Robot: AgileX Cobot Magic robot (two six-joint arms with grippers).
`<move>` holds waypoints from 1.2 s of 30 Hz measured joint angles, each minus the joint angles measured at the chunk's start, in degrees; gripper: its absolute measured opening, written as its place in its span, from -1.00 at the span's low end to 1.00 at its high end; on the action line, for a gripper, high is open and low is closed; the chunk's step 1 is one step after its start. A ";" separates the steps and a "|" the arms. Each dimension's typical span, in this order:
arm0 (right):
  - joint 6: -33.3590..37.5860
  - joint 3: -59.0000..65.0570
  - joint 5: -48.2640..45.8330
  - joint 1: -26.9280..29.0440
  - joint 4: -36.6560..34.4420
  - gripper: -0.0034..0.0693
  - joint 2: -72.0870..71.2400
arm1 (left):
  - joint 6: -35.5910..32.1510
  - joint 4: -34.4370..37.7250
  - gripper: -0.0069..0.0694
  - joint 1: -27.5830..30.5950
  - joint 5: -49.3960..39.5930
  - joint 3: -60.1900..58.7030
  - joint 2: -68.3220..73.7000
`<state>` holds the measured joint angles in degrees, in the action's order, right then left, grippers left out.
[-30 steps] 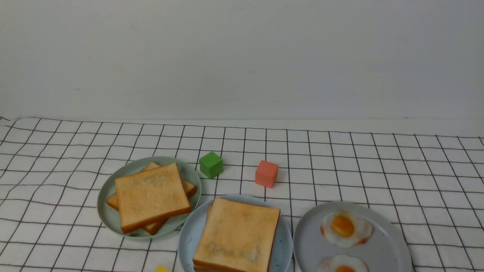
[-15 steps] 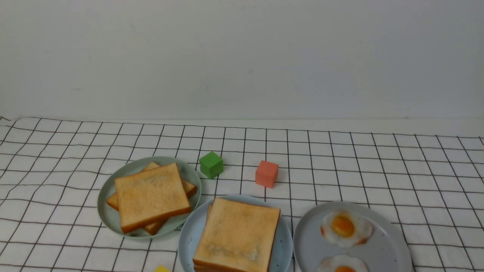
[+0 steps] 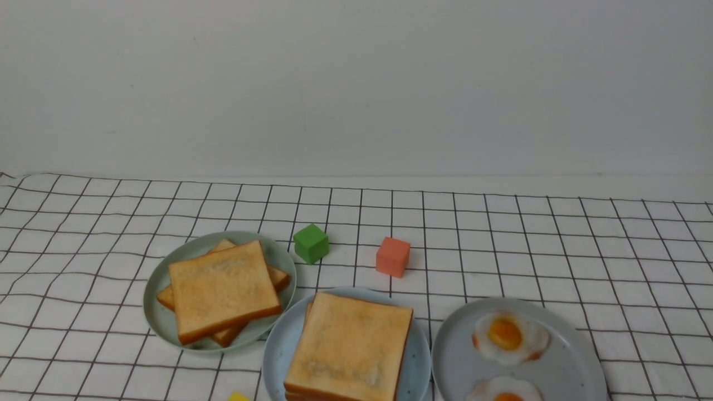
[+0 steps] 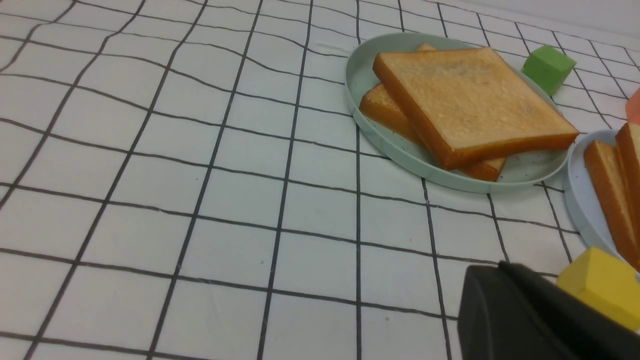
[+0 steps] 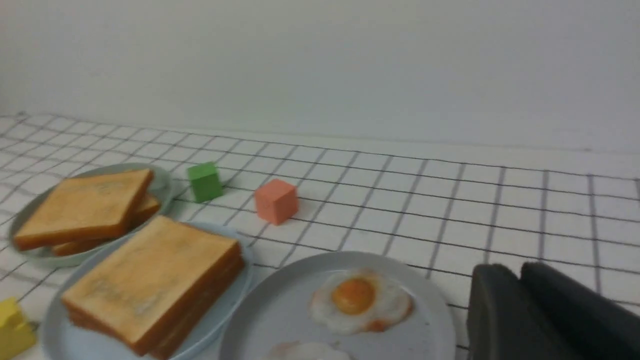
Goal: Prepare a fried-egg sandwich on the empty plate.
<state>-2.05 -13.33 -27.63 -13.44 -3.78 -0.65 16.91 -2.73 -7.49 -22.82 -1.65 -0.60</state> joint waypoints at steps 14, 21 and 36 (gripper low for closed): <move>-7.27 13.95 3.93 15.55 3.39 -0.62 0.00 | 0.02 -0.20 -0.73 0.00 0.12 0.00 0.00; -6.86 14.16 4.73 15.55 3.78 -0.59 0.00 | 0.02 -0.20 -0.72 0.00 0.12 0.00 0.00; -6.86 14.18 4.93 15.55 3.78 -0.57 0.00 | 0.02 -0.20 -0.67 0.00 0.12 0.00 0.00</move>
<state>-8.91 0.85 -22.69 2.11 0.00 -0.65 16.93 -2.93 -7.49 -22.70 -1.65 -0.60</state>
